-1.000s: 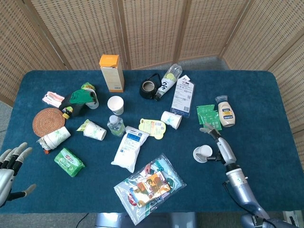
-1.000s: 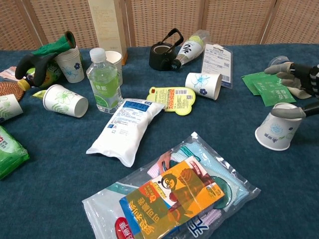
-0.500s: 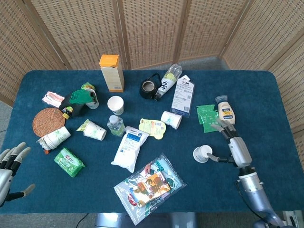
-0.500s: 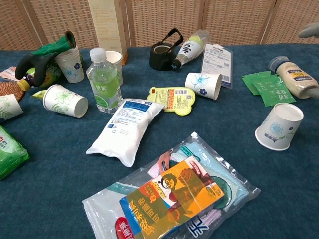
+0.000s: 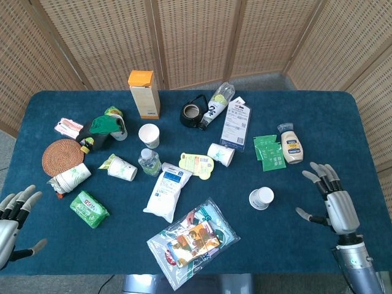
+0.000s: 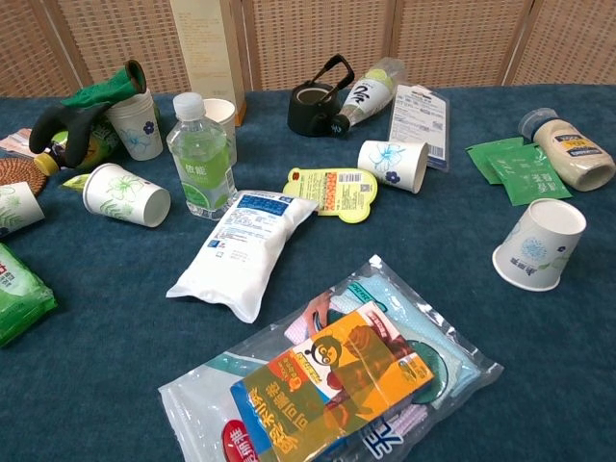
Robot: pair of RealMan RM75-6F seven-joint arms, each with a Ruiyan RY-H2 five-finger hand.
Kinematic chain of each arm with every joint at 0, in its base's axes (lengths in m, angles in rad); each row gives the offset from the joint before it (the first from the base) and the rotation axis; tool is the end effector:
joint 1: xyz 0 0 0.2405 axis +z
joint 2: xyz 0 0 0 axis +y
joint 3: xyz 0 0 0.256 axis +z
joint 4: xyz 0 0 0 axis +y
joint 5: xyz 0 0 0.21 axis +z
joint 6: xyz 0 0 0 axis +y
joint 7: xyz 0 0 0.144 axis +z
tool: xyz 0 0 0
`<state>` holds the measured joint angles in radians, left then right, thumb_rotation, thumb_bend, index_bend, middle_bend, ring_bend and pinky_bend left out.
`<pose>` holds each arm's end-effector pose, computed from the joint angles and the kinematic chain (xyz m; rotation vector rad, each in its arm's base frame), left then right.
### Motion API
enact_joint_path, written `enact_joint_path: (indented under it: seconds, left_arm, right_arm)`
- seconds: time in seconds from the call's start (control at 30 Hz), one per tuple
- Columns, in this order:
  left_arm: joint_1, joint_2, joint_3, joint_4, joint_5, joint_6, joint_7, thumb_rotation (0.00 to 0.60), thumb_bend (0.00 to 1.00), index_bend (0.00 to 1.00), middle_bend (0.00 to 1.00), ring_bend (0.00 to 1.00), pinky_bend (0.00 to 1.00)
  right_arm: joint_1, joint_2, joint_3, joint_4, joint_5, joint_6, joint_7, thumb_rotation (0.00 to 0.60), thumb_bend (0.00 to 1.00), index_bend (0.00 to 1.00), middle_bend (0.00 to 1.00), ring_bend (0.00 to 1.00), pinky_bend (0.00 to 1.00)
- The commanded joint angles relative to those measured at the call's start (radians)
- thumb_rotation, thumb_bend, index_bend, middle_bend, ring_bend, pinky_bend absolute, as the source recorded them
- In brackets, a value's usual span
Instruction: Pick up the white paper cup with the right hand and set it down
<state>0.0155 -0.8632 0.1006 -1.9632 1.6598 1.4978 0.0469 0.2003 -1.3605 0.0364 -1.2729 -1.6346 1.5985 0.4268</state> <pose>-0.2613 0.1183 0.1832 -1.4918 -1.0531 -0.8612 -0.3046 -0.2157 0.1147 1.4133 -0.9781 1.3662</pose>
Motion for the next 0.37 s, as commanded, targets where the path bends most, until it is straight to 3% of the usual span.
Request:
enact_joint_path:
  seconds: [0.03,0.37]
  left_arm:
    - [0.002,0.000,0.001,0.000,0.003,0.003,0.000,0.600,0.24,0.00,0.00,0.00,0.00]
    - [0.000,0.008,0.003,0.011,0.011,0.004,-0.022,0.600,0.24,0.00,0.00,0.00,0.00]
  right_arm:
    - [-0.015,0.007,-0.006,0.024,0.000,0.010,-0.015,0.600,0.08,0.16,0.00,0.00,0.00]
    - [-0.036,0.038,0.006,0.018,0.027,0.013,0.002,0.600,0.07,0.16,0.00,0.00,0.00]
